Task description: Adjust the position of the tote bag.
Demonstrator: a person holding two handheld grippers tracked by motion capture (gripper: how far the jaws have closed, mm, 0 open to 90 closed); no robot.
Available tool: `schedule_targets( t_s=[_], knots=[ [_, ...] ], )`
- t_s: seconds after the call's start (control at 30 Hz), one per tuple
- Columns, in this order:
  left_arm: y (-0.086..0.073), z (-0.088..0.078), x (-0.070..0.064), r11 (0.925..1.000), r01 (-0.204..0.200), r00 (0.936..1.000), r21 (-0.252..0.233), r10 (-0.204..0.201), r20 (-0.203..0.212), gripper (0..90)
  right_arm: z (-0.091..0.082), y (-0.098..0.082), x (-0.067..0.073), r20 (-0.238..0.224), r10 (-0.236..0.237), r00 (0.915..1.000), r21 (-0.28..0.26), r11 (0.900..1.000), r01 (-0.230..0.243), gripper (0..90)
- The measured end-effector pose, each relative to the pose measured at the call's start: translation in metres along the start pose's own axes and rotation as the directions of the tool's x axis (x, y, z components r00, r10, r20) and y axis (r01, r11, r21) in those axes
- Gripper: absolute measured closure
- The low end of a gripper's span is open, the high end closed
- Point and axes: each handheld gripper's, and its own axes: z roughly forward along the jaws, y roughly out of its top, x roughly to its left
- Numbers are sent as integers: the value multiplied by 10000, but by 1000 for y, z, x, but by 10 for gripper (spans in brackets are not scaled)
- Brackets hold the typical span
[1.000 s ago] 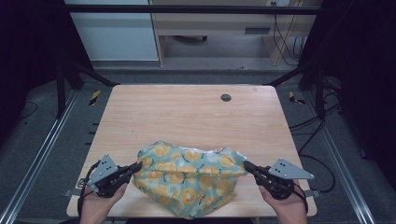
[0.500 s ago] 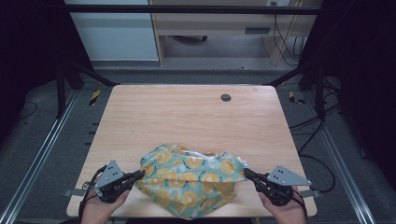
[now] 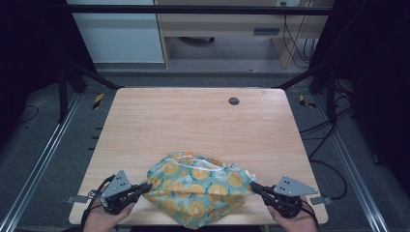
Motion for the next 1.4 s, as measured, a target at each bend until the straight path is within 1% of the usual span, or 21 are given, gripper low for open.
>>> schedule_targets(
  t_s=[0.1,0.13,0.17,0.23,0.27,0.3,0.33,0.43,0.47,0.53,0.57,0.67,0.7,0.83,0.93,1.03,1.17,1.27,1.3,1.37,1.4],
  knots=[
    [-1,3,-1,9998,-80,9999,202,78,106,900,2,-1,0,-106,-46,9999,175,9998,48,900],
    [-1,5,-2,9992,-194,9997,363,188,157,900,3,-2,1,-136,-105,9999,303,9995,109,900],
    [-1,5,-2,9992,-194,9997,363,188,157,900,3,-2,1,-136,-105,9999,303,9995,109,900],
    [-2,8,-3,9980,-335,9993,541,326,164,900,5,-3,1,-186,-176,9997,429,9989,184,900],
    [-2,10,-3,9975,-363,9992,604,352,188,900,6,-3,1,-202,-186,9996,509,9985,196,900],
    [-3,13,-3,9961,-432,9988,763,414,244,900,9,-4,0,-228,-242,9994,718,9971,258,900],
    [-3,13,-3,9961,-432,9988,763,414,244,900,9,-4,0,-228,-242,9994,718,9971,258,900],
    [-3,19,-3,9932,-600,9981,999,586,168,900,13,-5,-2,-230,-277,9994,928,9952,297,900],
    [-2,21,-3,9913,-688,9976,1121,675,149,900,16,-5,-4,-187,-286,9994,1087,9936,305,900],
    [-2,25,-3,9888,-784,9969,1271,783,63,900,17,-5,-4,-202,-287,9994,1145,9929,308,900],
    [-2,27,-3,9859,-900,9959,1409,908,5,900,19,-5,-5,-231,-331,9992,1221,9919,357,900],
    [0,34,-3,9807,-1073,9937,1634,1113,-158,900,26,-6,-7,-231,-471,9986,1528,9870,501,900],
    [1,39,-1,9779,-1150,9921,1748,1219,-292,900,28,-6,-8,-243,-506,9984,1604,9856,538,900],
    [2,46,1,9764,-1145,9915,1830,1236,-394,900,35,-7,-11,-217,-610,9979,1829,9811,640,900],
    [2,49,3,9761,-1137,9905,1851,1259,-552,900,39,-7,-14,-185,-607,9980,1944,9789,632,900],
    [2,51,4,9764,-1118,9904,1849,1246,-596,900,41,-7,-14,-202,-606,9980,2004,9777,634,900],
    [3,58,5,9718,-1218,9881,2018,1380,-680,900,46,-7,-16,-195,-618,9979,2101,9755,645,900],
    [5,63,8,9706,-1232,9871,2068,1414,-755,900,49,-6,-18,-138,-616,9980,2127,9751,631,900],
    [6,66,9,9705,-1249,9858,2064,1449,-850,900,50,-5,-19,-151,-636,9979,2118,9751,654,900],
    [7,67,11,9700,-1268,9851,2076,1476,-878,900,51,-5,-19,-122,-587,9982,2130,9752,599,900],
    [7,68,12,9717,-1203,9856,2035,1415,-931,900,52,-5,-19,-113,-593,9982,2151,9747,604,900]
  ],
)
